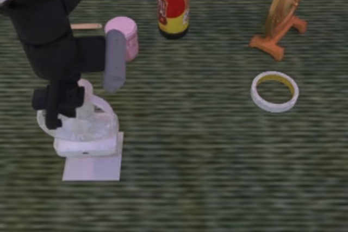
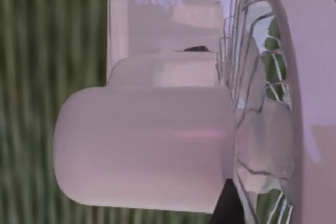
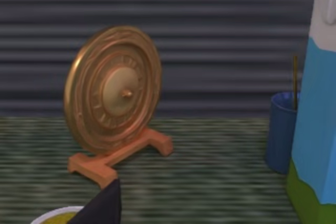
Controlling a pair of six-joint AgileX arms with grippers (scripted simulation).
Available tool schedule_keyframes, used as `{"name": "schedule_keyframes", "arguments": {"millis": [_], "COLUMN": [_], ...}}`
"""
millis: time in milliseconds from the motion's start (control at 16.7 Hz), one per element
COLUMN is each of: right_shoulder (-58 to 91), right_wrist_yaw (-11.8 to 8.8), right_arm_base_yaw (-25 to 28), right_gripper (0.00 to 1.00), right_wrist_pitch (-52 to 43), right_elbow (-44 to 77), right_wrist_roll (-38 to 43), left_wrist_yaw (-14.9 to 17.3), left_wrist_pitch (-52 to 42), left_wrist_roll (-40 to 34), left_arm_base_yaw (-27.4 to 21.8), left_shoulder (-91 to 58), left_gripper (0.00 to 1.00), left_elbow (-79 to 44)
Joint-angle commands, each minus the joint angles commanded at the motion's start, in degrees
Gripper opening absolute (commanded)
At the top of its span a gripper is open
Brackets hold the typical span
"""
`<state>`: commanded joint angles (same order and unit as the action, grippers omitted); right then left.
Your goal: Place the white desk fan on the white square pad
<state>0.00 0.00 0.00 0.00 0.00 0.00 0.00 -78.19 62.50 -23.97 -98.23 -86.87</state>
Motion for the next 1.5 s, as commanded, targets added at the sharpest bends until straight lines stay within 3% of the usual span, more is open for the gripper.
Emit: {"name": "schedule_keyframes", "arguments": {"millis": [180, 1080, 1500], "right_shoulder": [0.0, 0.0, 0.0], "right_wrist_yaw": [0.0, 0.0, 0.0], "right_arm_base_yaw": [0.0, 0.0, 0.0], "right_gripper": [1.0, 1.0, 1.0], "right_wrist_pitch": [0.0, 0.0, 0.0], "right_elbow": [0.0, 0.0, 0.0], "right_wrist_roll": [0.0, 0.0, 0.0], "left_wrist_yaw": [0.0, 0.01, 0.01], "left_wrist_pitch": [0.41, 8.18, 8.18], "left_wrist_roll": [3.38, 3.72, 3.72], "left_arm_base_yaw": [1.16, 1.48, 1.48], "left_shoulder": [1.58, 0.63, 0.63], "left_gripper": [0.0, 0.0, 0.53], "left_elbow": [1.63, 8.45, 8.45]}}
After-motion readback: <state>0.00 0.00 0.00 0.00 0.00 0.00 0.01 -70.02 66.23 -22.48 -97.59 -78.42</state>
